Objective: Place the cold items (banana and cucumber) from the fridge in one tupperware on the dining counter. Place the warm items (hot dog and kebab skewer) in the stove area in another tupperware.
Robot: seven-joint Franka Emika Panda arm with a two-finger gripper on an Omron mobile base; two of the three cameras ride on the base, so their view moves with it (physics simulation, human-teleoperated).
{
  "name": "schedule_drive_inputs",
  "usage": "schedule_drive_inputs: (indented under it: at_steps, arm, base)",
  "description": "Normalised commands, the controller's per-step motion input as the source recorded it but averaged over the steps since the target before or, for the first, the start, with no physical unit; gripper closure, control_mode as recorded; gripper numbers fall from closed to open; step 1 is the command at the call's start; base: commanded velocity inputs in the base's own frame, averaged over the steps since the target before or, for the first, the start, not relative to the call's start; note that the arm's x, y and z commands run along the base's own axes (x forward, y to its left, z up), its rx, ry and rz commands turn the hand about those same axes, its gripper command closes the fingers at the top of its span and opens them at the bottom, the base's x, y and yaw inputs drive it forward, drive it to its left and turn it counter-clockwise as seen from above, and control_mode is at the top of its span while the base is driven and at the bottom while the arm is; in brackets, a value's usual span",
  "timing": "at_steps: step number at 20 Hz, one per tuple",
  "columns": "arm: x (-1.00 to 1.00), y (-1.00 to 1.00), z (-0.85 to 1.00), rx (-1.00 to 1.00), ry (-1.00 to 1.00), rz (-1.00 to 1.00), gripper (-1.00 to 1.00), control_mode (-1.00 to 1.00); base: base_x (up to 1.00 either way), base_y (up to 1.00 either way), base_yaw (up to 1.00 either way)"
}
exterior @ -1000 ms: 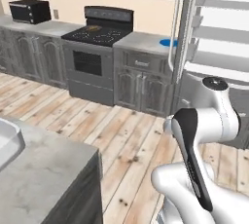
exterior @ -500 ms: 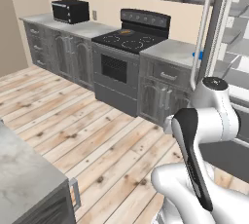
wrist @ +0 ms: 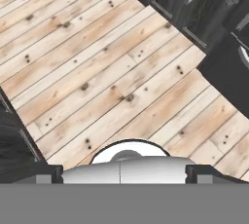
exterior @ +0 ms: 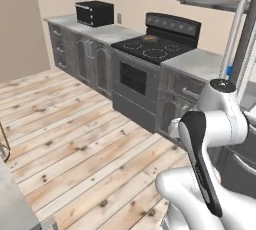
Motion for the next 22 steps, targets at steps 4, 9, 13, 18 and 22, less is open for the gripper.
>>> schedule_drive_inputs:
  at_steps: [4,9,13,18,22]
  arm:
    - [0.00,0.00,0.00,0.00,0.00,0.00,-1.00,1.00]
    - [0.00,0.00,0.00,0.00,0.00,0.00,-1.00,1.00]
    - [0.00,0.00,0.00,0.00,0.00,0.00,-1.00,1.00]
    - [0.00,0.00,0.00,0.00,0.00,0.00,-1.00,1.00]
    - [0.00,0.00,0.00,0.00,0.00,0.00,-1.00,1.00]
  base:
    - [1.00,0.00,0.29]
    - [0.97,-0.19,0.26]
    - [0.99,0.00,0.02]
    - [1.00,0.16,-0.08]
    - [1.00,-0.02,-0.05]
